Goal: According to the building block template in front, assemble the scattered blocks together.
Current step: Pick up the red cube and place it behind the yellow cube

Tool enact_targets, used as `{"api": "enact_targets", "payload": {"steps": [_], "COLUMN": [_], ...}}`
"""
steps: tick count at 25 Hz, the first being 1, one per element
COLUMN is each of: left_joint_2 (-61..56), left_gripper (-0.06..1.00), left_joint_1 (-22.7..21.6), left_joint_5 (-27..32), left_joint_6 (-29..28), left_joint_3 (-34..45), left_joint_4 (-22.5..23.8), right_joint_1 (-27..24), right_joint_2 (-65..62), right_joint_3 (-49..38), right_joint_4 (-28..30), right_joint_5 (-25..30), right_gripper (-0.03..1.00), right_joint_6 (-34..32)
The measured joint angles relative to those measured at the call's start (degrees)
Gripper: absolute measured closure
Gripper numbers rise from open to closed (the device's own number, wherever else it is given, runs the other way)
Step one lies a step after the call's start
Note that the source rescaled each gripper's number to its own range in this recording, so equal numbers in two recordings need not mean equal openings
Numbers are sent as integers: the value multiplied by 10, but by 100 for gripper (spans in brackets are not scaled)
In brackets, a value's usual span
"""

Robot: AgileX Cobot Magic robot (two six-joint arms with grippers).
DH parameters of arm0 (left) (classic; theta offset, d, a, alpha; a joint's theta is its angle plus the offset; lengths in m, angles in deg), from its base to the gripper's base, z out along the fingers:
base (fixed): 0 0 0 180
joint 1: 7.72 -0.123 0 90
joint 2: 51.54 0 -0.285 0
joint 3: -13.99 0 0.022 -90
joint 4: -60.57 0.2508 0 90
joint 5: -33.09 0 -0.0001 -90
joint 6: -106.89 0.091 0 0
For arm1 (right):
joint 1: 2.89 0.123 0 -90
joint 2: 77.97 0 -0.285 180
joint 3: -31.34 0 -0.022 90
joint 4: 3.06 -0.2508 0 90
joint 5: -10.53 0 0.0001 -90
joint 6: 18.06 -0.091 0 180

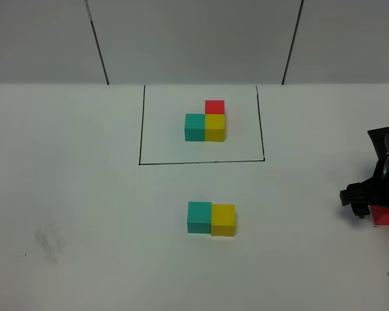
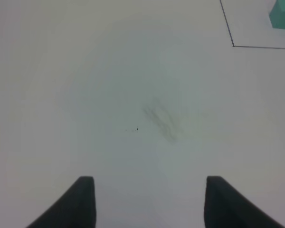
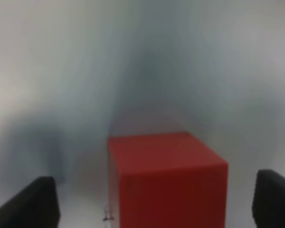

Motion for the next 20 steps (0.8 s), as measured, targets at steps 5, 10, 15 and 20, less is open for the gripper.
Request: {"api": "enact_targets", "payload": {"steps": [5, 10, 15, 20], "left_joint_2": [0, 0, 0, 0], "left_gripper": [78, 78, 78, 78], "left_joint_1": [0, 0, 0, 0], "left_joint_5": [0, 0, 0, 0], "left_joint_6": [0, 0, 0, 0], "left_joint_3": [0, 0, 0, 0], "left_joint_4": [0, 0, 0, 0], "right_joint_1": [-9, -12, -5, 23], "right_joint_2": [0, 0, -30, -108], "right_joint_3": [0, 0, 0, 22], "right_joint_4": [-2, -3, -4, -39], "right_joint_5": [1, 0, 1, 17], "right_gripper": [86, 96, 96, 96], "right_joint_6": [6, 35, 58, 36]}}
